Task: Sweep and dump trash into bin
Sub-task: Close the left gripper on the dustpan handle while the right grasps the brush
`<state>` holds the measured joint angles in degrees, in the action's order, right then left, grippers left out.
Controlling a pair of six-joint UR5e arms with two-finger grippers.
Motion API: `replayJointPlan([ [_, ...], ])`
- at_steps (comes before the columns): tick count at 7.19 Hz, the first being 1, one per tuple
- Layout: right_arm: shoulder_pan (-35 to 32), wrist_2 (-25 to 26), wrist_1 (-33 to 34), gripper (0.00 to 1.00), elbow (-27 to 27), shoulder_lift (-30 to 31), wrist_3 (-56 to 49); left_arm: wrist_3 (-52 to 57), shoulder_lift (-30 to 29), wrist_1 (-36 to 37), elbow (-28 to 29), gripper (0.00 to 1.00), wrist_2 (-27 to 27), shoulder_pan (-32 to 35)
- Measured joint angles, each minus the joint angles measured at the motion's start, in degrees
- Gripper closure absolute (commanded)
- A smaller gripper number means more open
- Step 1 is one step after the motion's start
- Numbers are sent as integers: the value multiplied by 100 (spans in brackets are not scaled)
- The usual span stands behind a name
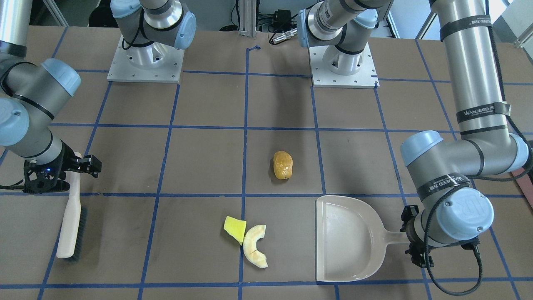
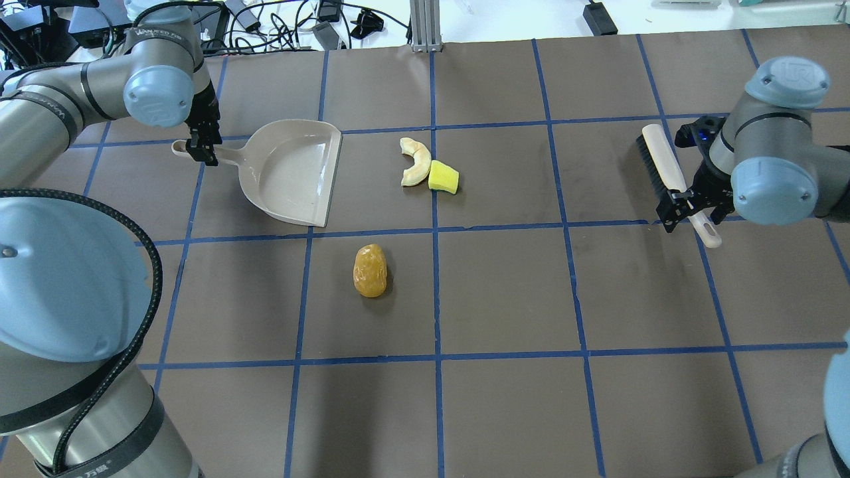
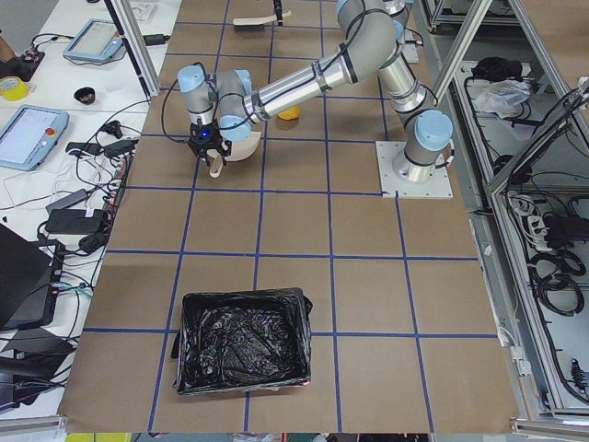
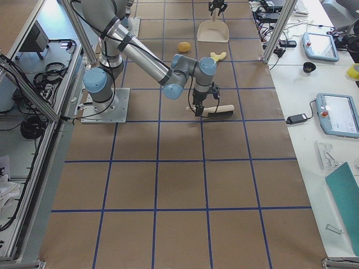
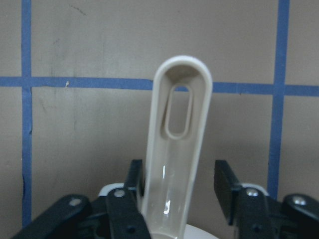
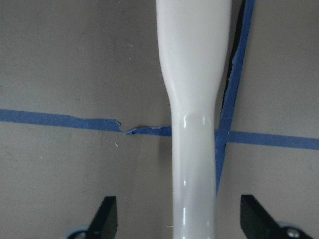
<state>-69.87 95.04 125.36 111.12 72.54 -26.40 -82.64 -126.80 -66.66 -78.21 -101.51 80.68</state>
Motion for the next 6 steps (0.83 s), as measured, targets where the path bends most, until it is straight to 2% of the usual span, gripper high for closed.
replayJointPlan([
  [1, 0, -3, 29, 42, -2, -5, 17, 21, 16, 0, -11, 100, 97, 29],
  [2, 0, 7, 24, 51, 2, 4, 38, 84, 37, -1, -33, 100, 157, 36],
  [3, 0, 30, -12, 53, 11, 36, 59, 168, 59, 1, -61, 100, 168, 36],
  [4, 0, 43, -53, 61, 18, 89, 71, 231, 92, 1, -56, 100, 169, 36],
  [6, 0, 29, -80, 69, 26, 154, 80, 296, 216, -3, 34, 100, 298, 38],
])
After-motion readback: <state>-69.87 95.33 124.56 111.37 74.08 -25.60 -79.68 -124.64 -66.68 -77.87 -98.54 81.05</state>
